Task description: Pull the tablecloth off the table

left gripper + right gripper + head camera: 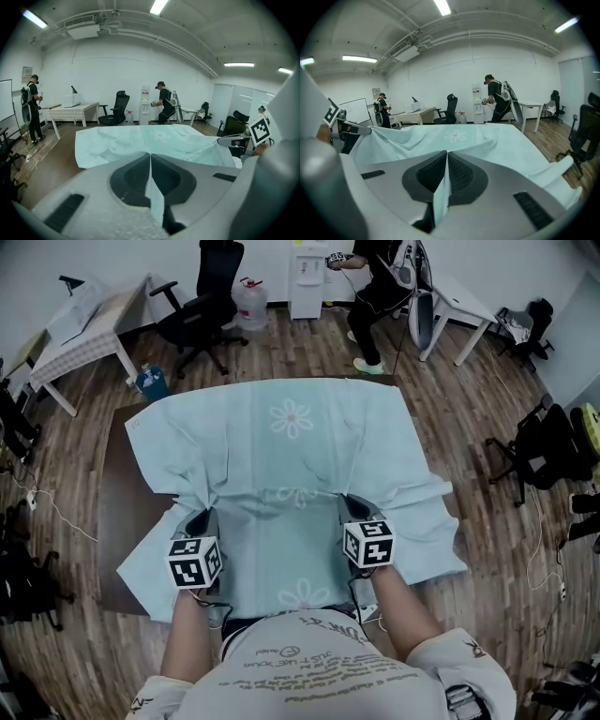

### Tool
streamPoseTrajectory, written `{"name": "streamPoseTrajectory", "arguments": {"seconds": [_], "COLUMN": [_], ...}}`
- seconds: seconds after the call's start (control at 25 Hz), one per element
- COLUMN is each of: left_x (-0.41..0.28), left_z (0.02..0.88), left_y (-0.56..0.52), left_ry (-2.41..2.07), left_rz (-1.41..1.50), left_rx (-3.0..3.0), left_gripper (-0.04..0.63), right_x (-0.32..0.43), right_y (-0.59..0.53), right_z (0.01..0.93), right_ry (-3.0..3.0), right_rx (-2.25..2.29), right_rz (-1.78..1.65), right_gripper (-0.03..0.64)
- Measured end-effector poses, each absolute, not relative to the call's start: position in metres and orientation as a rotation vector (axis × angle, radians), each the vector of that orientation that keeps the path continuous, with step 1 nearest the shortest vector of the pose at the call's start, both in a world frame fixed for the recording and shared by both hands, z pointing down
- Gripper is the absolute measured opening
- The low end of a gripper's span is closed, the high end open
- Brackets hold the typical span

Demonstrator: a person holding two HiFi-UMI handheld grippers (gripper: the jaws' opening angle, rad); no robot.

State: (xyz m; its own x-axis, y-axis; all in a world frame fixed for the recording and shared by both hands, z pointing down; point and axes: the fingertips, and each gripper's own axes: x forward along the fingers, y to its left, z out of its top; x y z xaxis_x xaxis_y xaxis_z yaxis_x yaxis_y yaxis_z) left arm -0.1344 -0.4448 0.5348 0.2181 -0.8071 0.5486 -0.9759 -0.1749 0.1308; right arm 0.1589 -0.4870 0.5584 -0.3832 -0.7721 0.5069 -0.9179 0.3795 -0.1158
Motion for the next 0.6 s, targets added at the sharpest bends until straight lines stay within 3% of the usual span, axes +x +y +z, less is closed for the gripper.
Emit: {"name": "streamPoseTrajectory", "arguments": {"seconds": [0.6], "left_x": [-0.098], "left_z": [0.418], "left_y": [-0.43], "left_ry": [-1.628], "left_rz": [0.304], "left_rx": [2.362], "left_gripper": [0.008], "right_x": [0.048], "right_y": [-0.442], "right_z": [0.406], "right_ry": [-2.667], "right_rx": [1.398], "right_rz": [0.304], "right_gripper": [0.012]}}
